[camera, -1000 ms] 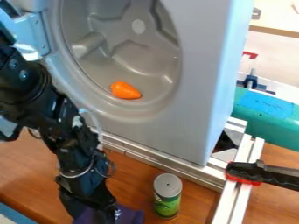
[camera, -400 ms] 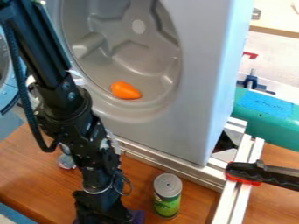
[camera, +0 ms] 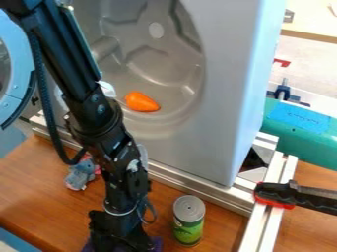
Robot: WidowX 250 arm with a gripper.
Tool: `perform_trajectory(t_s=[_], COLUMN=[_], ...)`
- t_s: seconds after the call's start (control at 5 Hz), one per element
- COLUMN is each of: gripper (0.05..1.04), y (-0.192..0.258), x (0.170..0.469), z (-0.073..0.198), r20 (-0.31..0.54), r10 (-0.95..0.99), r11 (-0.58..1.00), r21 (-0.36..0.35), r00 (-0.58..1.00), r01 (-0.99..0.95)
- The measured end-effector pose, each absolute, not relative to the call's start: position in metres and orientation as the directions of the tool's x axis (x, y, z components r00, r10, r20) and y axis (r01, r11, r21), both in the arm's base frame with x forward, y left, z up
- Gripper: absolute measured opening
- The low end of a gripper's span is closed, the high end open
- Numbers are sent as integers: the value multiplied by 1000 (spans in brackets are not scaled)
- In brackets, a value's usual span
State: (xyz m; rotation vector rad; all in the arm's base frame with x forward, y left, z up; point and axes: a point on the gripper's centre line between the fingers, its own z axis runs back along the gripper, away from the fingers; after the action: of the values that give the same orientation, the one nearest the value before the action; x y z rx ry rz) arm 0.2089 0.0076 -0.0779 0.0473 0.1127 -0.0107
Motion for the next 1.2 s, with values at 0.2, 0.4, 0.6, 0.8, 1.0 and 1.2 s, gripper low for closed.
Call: perform_trajectory(t_s=[0.2,0.4,0.6,0.8,1.0,1.2], gripper=[1001,1001,1001,1001,1001,1001], y=[40,76,96,118,123,122], x=[217,224,224,215,210,210], z=[-76,-74,-72,-72,-73,-73], r20=[-137,-158,-181,-201,-216,-204], r10=[0,78,141,233,244,236], r11=[993,985,976,961,960,968], r21=[119,162,188,195,193,140], r00=[991,984,973,951,945,950], r01=[16,-52,-106,-195,-204,-211])
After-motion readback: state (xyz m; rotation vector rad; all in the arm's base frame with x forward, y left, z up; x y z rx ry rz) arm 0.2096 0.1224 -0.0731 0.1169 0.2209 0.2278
